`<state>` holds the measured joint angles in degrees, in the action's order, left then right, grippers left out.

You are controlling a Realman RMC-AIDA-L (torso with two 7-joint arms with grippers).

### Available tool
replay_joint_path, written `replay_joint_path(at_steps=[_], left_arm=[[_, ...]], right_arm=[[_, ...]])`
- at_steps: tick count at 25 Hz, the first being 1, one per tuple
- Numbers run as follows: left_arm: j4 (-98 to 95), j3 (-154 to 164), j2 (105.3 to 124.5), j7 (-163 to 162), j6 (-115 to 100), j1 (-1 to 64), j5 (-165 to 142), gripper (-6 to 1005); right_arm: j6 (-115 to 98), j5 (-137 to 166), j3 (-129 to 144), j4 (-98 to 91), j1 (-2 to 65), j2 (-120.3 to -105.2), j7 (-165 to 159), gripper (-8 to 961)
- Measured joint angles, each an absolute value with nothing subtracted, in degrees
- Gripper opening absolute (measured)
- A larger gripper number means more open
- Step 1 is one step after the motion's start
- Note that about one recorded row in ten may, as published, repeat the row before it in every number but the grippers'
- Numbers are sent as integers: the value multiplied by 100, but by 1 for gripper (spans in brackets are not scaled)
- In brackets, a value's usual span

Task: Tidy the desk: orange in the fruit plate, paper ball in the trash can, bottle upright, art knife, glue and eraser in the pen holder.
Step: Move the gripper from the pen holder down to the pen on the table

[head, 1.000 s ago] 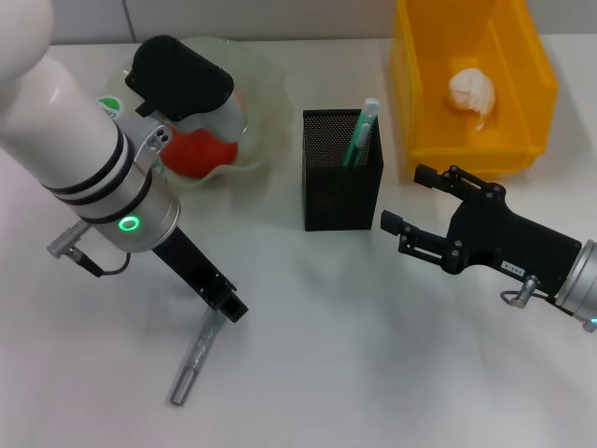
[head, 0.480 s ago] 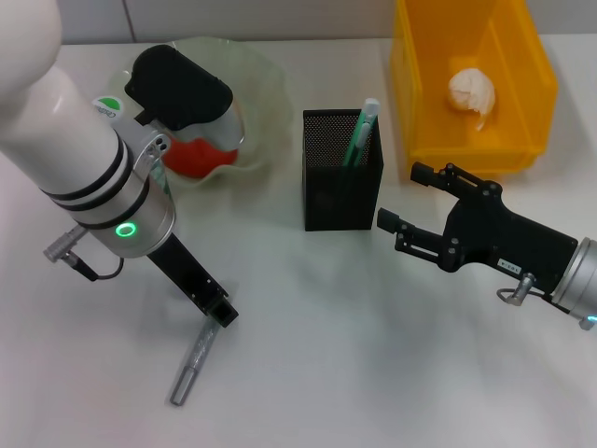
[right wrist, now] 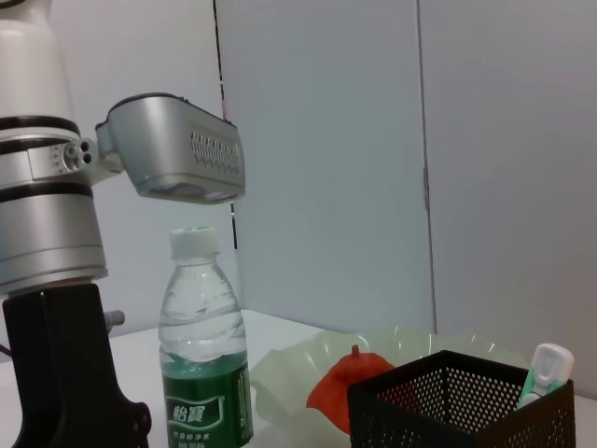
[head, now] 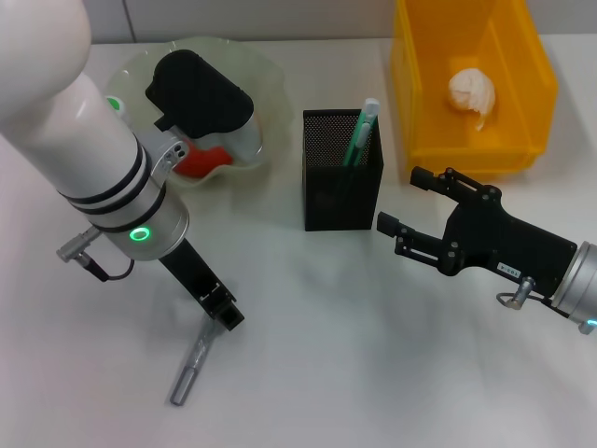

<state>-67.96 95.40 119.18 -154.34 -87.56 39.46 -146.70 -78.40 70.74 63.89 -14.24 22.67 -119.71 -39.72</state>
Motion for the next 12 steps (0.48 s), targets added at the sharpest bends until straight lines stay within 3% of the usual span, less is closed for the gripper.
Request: replay_joint_path(at_steps=[12], left_arm=[[-6667,9578,11918,-15435,-8623,3993,-14670,541]], right_arm=[[-7839,7075,6389,-1424,2274,-11971,-3973,786]])
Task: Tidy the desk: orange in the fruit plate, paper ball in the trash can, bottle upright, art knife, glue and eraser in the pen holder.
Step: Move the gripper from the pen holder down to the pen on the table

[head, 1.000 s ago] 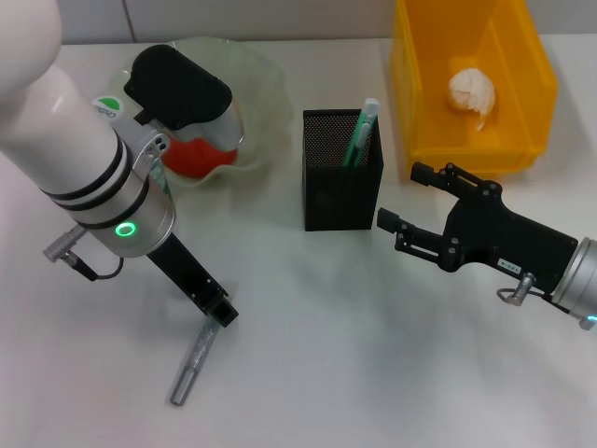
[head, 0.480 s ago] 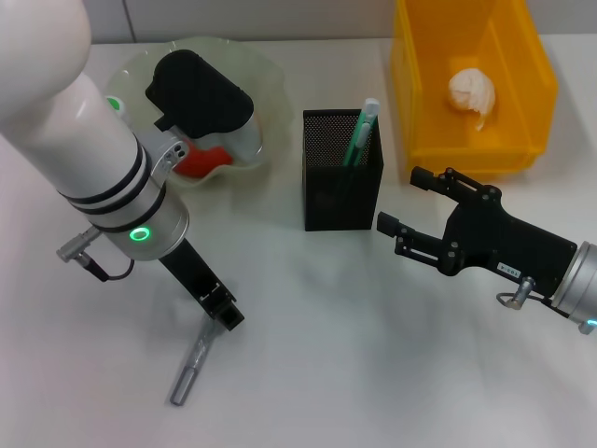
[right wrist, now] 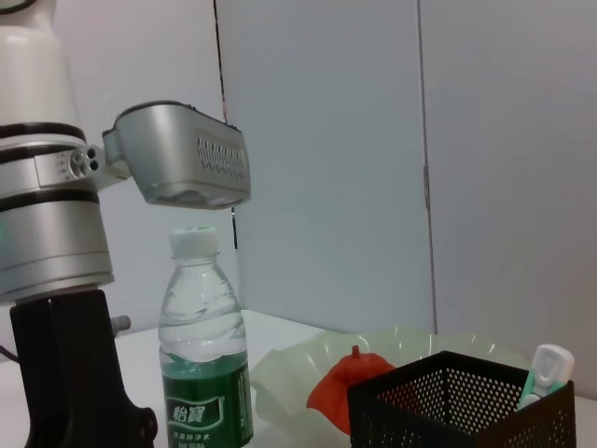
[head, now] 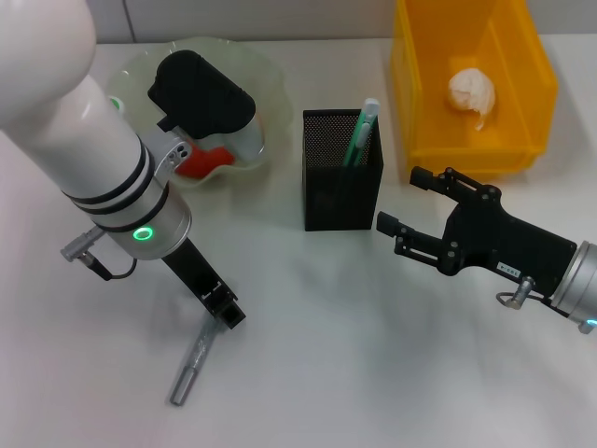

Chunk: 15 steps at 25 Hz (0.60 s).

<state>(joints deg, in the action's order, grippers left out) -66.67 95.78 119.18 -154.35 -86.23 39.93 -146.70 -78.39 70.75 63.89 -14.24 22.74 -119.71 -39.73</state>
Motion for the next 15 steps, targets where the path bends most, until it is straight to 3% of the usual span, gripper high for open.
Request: replay_joint_path(at_steps=[15], left_arm=[[-6356,9607,11917,-15423,-8470,4165,-14692,527]], right_arm=[[-7726,7075,6390,-1406,2330,-11964,-3972,785]])
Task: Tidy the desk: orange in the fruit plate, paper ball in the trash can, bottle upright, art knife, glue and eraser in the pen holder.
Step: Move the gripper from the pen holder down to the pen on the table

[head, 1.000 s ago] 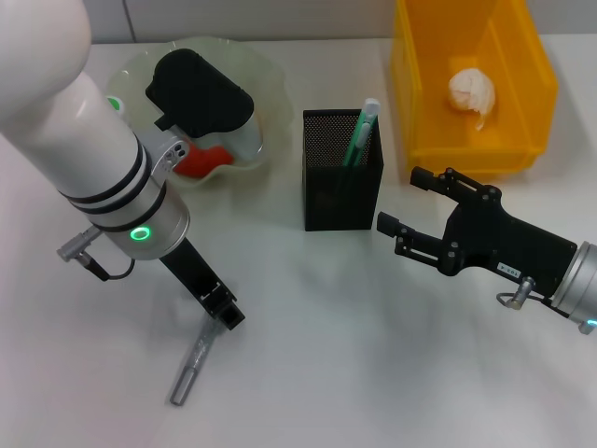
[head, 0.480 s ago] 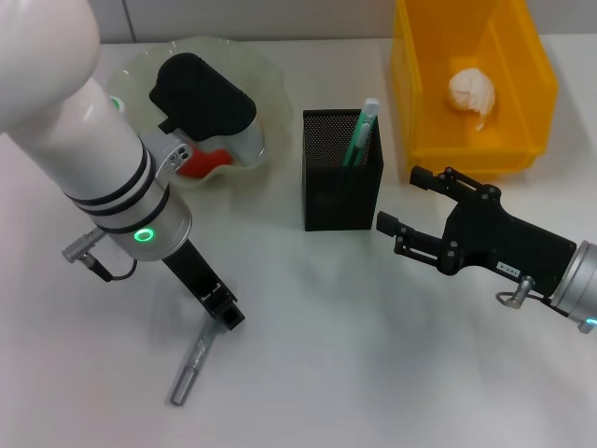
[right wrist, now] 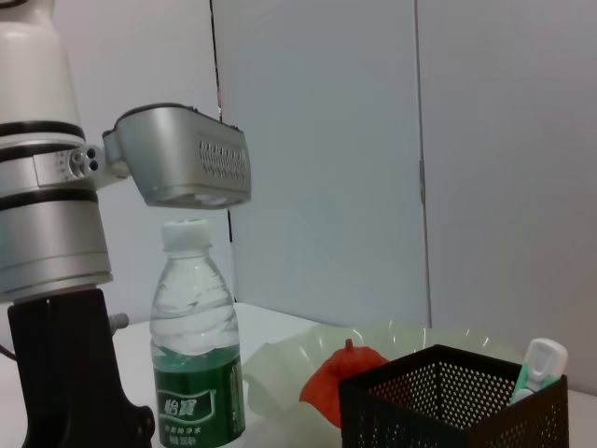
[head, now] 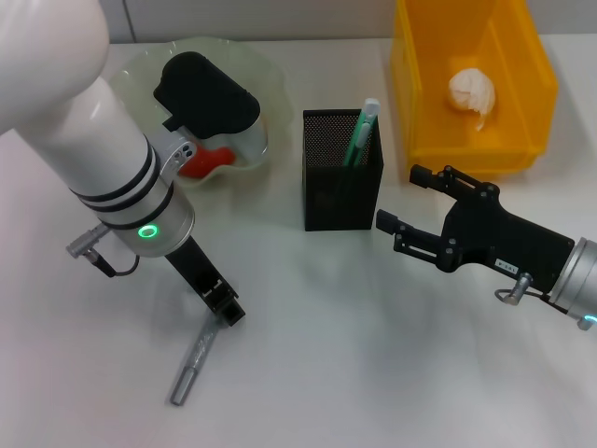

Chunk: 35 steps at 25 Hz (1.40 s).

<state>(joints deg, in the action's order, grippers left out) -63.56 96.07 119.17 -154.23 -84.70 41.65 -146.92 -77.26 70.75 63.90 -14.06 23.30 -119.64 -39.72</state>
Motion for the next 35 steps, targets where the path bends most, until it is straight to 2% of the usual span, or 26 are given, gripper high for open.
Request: replay_joint_path(at_steps=[7,13,26,31,35], left_arm=[[-6350,9607,11917,-15427,-8467,4200,-14742,521],[-6345,9607,11918,-15430,-8469,4209,-14741,457],[-6346,9606,11918,-15419,-8459,4228,-14739,450],[-6335,9609,11918,-15397,-8481,4236,-14739,401],[-6288,9611,11918,-15393,-8482,4249,-14739,304]], right_arm=[[-7688,7075,6389,-1418,2351,-11952,-3973,785],[-7680,7075,6389,-1425,2392,-11952,-3972,785],[-7680,7075,6390,-1406,2399,-11953,-3973,785],[-7681,7075,6390,-1405,2399,-11953,-3972,785],[-7681,7075,6390,-1405,2399,-11953,-3972,785]])
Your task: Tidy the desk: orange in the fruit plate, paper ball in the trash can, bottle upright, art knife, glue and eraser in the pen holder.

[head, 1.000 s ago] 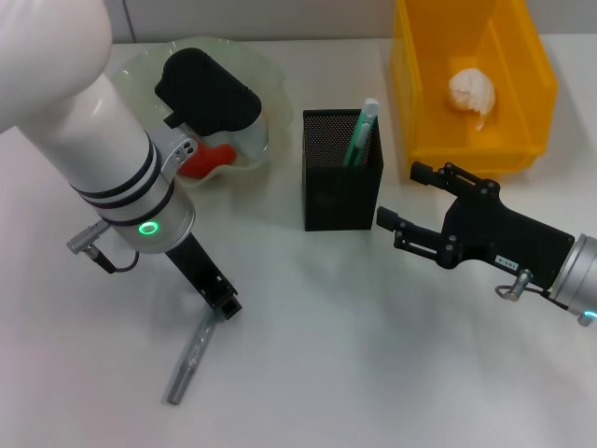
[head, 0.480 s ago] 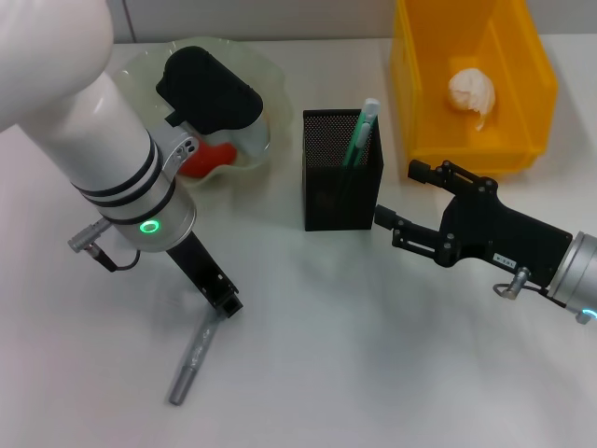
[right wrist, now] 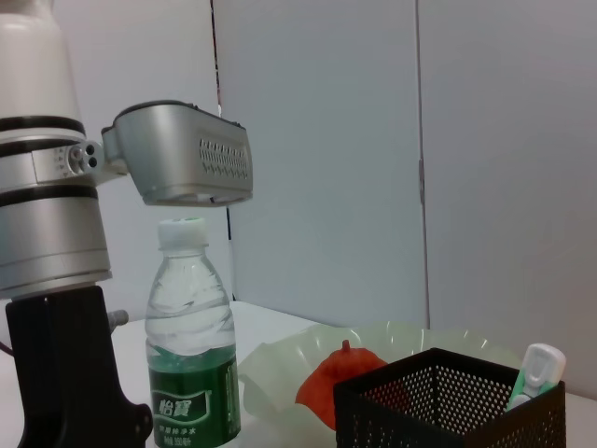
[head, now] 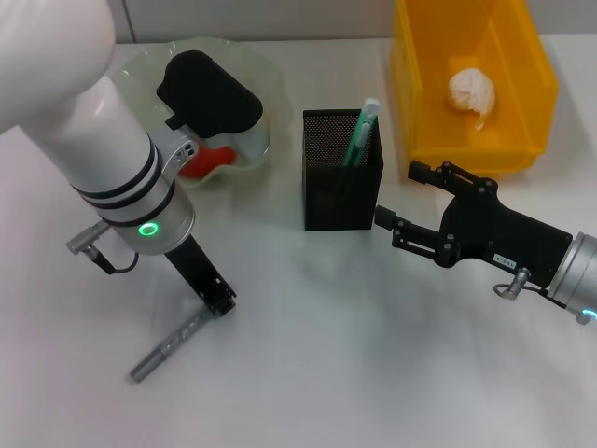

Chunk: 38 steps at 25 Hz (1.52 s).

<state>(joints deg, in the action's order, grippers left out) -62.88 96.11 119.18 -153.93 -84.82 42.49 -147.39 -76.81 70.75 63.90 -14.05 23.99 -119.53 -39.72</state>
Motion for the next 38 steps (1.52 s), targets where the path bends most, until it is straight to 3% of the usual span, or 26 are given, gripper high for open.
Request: replay_joint_path(at_steps=[2,28,38], left_arm=[[-6241,9612,11918,-15389,-8482,4261,-14739,256],[-6310,9647,11917,-15345,-8482,4295,-14658,164],[-8085,9460,11881,-14724,-8907,3904,-13539,156]], right_arm=[[-7681,7075,6390,-1406,2399,-11953,-3972,785],[-7760,7075,6150,-1406,2319,-11962,-3973,786],[-8107,7075,5272,-1339,2035,-11943,-3972,786]])
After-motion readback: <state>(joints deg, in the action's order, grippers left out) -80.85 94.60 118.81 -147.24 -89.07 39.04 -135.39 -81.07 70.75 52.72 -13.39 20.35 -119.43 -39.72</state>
